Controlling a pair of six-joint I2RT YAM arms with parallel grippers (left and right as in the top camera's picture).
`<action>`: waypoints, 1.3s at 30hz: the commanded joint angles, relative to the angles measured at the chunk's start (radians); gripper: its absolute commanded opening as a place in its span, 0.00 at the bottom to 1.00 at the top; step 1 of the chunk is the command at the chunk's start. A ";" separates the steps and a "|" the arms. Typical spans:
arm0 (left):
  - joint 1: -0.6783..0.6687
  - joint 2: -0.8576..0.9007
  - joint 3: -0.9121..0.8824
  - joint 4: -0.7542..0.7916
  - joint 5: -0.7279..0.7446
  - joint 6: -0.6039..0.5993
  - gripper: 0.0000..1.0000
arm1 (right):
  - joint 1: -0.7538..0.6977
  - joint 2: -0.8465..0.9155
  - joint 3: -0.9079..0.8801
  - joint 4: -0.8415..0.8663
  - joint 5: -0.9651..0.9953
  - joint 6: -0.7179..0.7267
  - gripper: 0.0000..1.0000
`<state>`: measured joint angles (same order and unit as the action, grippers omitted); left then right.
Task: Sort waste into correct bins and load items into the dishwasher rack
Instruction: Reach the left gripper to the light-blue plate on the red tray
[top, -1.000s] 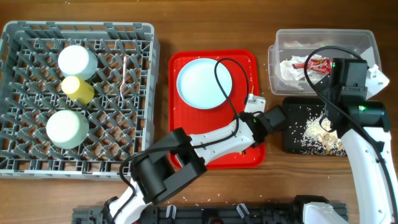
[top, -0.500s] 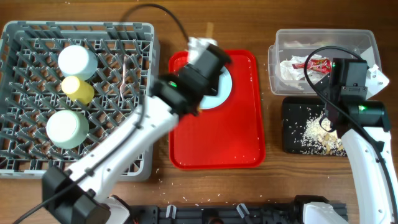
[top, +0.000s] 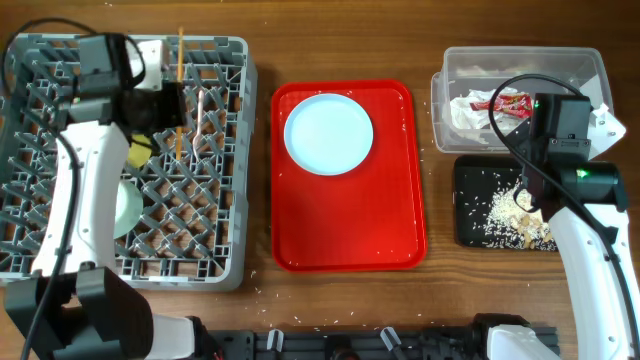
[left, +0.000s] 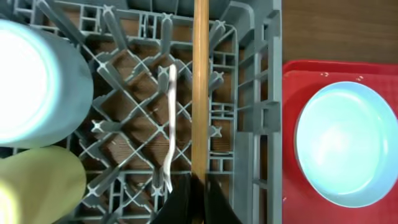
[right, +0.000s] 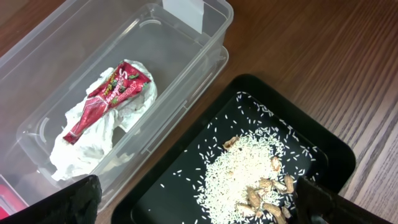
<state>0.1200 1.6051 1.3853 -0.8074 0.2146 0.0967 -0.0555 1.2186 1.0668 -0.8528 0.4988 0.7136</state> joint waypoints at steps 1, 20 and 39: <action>0.025 0.045 -0.059 0.036 0.091 0.042 0.04 | -0.001 0.003 0.002 0.000 0.017 -0.006 1.00; -0.360 -0.017 -0.037 0.109 0.465 -0.138 0.83 | -0.001 0.003 0.002 0.000 0.017 -0.006 1.00; -0.890 0.454 -0.037 0.426 -0.346 -0.135 0.70 | -0.001 0.003 0.002 0.000 0.017 -0.006 1.00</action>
<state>-0.7761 2.0293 1.3430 -0.3882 -0.0902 -0.0429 -0.0551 1.2186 1.0668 -0.8532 0.4988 0.7136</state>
